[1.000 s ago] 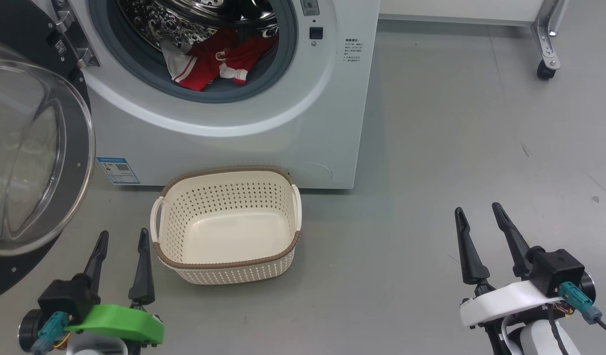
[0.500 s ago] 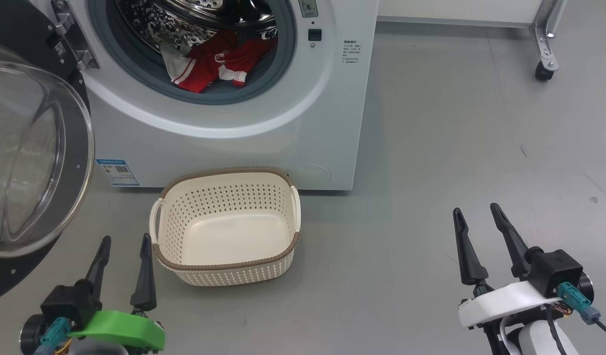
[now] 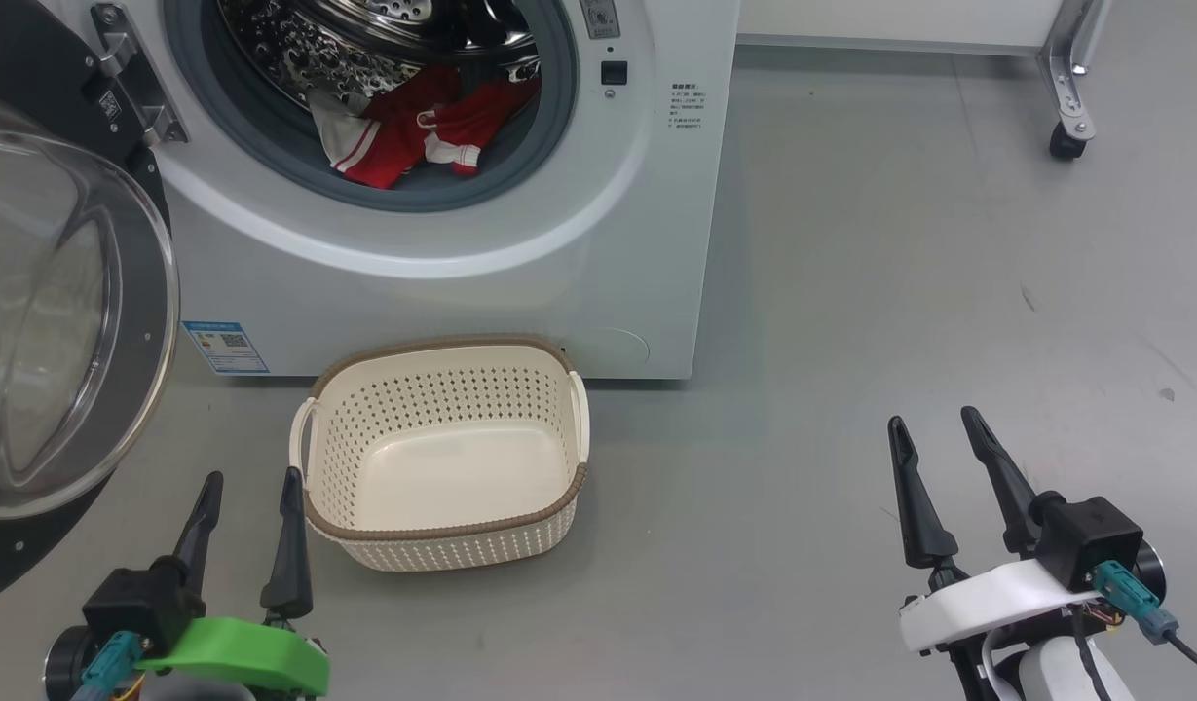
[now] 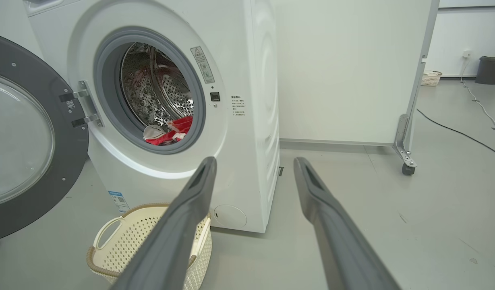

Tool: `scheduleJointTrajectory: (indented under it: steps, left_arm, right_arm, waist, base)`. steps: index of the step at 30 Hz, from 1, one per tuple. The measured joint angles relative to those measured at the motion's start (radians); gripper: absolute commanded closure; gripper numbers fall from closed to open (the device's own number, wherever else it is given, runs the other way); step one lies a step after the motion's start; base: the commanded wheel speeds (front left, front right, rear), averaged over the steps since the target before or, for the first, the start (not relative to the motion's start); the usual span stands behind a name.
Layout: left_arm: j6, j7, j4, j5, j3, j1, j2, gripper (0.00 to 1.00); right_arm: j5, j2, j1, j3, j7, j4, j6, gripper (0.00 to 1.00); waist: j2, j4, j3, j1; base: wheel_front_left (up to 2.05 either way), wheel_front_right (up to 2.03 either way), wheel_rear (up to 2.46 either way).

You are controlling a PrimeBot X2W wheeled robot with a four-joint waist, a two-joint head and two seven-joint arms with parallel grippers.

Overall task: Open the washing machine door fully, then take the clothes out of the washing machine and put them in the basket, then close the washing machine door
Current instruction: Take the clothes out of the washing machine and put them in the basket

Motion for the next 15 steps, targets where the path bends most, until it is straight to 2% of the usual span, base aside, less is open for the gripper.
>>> scheduleJointTrajectory:
  steps: [15]
  left_arm:
    - [0.000,-0.001,-0.011,0.000,0.000,0.000,0.000,0.00]
  right_arm:
    - [0.000,0.001,0.010,-0.001,0.000,0.002,0.000,0.00]
  waist:
    - [0.0000,0.002,0.005,0.0000]
  base:
    - [0.87,-0.87,0.00]
